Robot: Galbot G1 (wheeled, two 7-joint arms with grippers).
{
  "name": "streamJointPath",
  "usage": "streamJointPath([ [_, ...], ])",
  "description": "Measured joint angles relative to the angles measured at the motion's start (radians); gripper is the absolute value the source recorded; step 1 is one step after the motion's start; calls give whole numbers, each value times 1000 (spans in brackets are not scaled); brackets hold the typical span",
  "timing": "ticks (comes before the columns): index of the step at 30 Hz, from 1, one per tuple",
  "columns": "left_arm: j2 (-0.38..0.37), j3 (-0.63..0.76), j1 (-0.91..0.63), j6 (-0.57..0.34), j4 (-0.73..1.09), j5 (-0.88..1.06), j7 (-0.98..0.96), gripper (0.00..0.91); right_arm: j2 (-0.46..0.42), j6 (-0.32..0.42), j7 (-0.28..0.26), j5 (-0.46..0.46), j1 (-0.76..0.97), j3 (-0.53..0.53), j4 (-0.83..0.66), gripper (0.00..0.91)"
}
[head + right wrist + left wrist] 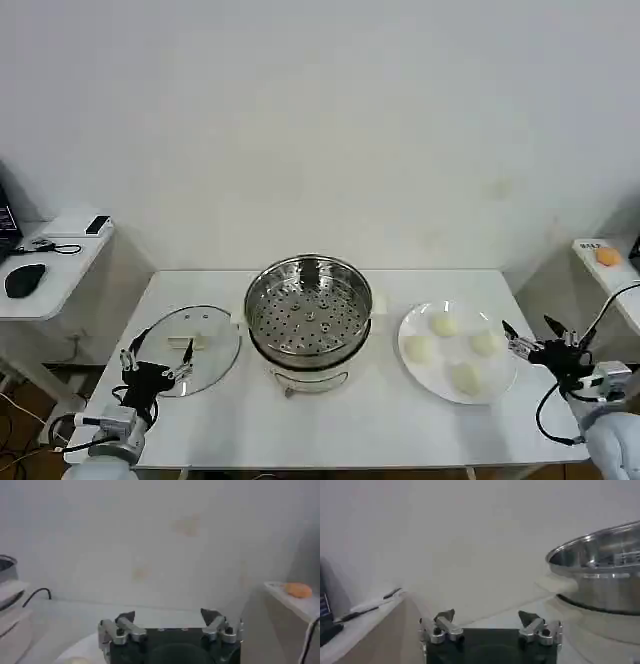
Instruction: Take steamed baozi put them in steamer then cover it.
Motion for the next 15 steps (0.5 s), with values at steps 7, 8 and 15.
streamJointPath([
  [7,-17,-1,-2,-1,-26,8,3,907,-94,-55,-97,-105,152,-108,-69,907],
  [8,-20,-3,0,-1,-29,9,4,907,-111,-60,-124,-127,186,-132,-88,907],
  [15,-25,-15,17,0,-54,15,17,907,-197,-69,-338,-308,451,-317,-240,907],
])
